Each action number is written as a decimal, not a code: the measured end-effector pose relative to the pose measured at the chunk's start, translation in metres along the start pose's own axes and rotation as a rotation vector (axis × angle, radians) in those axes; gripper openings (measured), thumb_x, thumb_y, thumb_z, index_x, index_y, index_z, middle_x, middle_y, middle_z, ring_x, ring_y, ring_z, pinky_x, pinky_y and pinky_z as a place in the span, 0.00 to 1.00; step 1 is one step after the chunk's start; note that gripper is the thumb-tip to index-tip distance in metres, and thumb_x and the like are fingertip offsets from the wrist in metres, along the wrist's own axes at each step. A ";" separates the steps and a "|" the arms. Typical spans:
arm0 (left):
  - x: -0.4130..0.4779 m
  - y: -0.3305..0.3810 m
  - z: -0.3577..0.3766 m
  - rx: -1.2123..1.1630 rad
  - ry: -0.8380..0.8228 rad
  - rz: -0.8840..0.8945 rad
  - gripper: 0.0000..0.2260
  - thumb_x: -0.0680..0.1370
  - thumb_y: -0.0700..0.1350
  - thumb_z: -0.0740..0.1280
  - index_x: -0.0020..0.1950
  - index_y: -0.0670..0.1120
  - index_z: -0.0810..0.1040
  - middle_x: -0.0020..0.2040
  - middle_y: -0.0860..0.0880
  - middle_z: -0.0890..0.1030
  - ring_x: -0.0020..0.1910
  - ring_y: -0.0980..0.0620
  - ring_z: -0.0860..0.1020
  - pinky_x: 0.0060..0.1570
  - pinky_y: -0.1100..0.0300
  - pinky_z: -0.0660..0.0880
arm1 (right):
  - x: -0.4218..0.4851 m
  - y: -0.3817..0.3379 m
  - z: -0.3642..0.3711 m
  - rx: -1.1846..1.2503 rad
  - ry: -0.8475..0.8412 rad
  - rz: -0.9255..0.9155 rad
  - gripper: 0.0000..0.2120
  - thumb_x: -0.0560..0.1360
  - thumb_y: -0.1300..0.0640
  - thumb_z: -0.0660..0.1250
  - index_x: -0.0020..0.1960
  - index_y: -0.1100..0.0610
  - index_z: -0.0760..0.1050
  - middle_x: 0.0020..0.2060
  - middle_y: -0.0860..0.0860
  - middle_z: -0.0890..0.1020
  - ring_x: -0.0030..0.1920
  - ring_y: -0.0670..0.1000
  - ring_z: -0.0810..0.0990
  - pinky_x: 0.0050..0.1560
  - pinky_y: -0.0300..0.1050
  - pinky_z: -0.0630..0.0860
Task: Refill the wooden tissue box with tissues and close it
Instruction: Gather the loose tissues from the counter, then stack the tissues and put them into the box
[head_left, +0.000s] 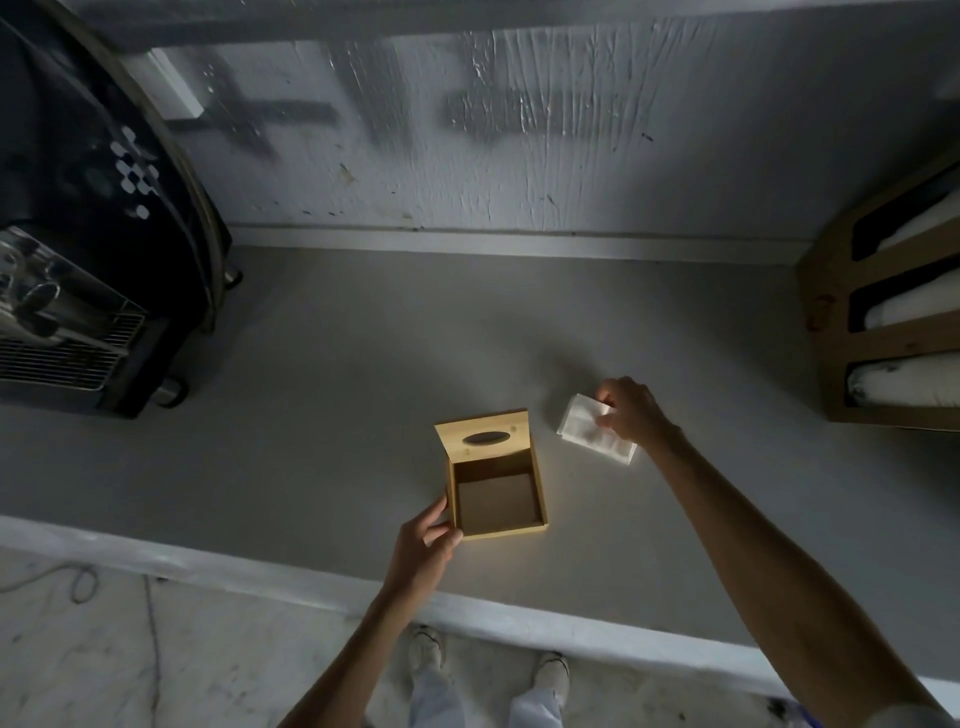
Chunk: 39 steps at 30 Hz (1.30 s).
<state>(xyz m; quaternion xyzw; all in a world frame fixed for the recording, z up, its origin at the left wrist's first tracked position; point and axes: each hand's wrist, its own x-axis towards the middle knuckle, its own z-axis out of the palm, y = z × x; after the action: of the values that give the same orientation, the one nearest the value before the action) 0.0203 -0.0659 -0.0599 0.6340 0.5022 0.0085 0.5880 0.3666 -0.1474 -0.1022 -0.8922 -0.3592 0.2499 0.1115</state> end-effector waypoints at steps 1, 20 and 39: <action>0.001 0.000 0.000 -0.003 0.002 -0.006 0.26 0.78 0.36 0.65 0.75 0.44 0.62 0.68 0.42 0.74 0.58 0.50 0.77 0.51 0.59 0.77 | 0.000 -0.001 0.005 -0.004 0.024 0.011 0.19 0.67 0.59 0.74 0.56 0.60 0.75 0.53 0.61 0.80 0.54 0.62 0.78 0.56 0.50 0.71; -0.047 -0.025 0.057 -0.079 0.392 0.013 0.32 0.77 0.46 0.68 0.76 0.47 0.55 0.66 0.40 0.71 0.53 0.46 0.77 0.54 0.49 0.78 | -0.171 -0.022 0.083 0.712 0.180 0.665 0.17 0.70 0.57 0.72 0.57 0.60 0.76 0.52 0.59 0.82 0.53 0.60 0.80 0.48 0.46 0.72; -0.057 -0.012 0.170 0.069 -0.183 0.597 0.15 0.75 0.60 0.64 0.50 0.49 0.76 0.44 0.54 0.81 0.44 0.58 0.80 0.45 0.62 0.78 | -0.288 0.033 0.092 1.154 0.473 0.197 0.23 0.73 0.65 0.70 0.65 0.54 0.71 0.62 0.52 0.78 0.62 0.52 0.77 0.63 0.48 0.74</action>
<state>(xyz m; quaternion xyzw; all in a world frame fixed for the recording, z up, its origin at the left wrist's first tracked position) 0.0862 -0.2307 -0.0883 0.7711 0.2388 0.1066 0.5805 0.1601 -0.3698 -0.0876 -0.7483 -0.0485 0.2083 0.6279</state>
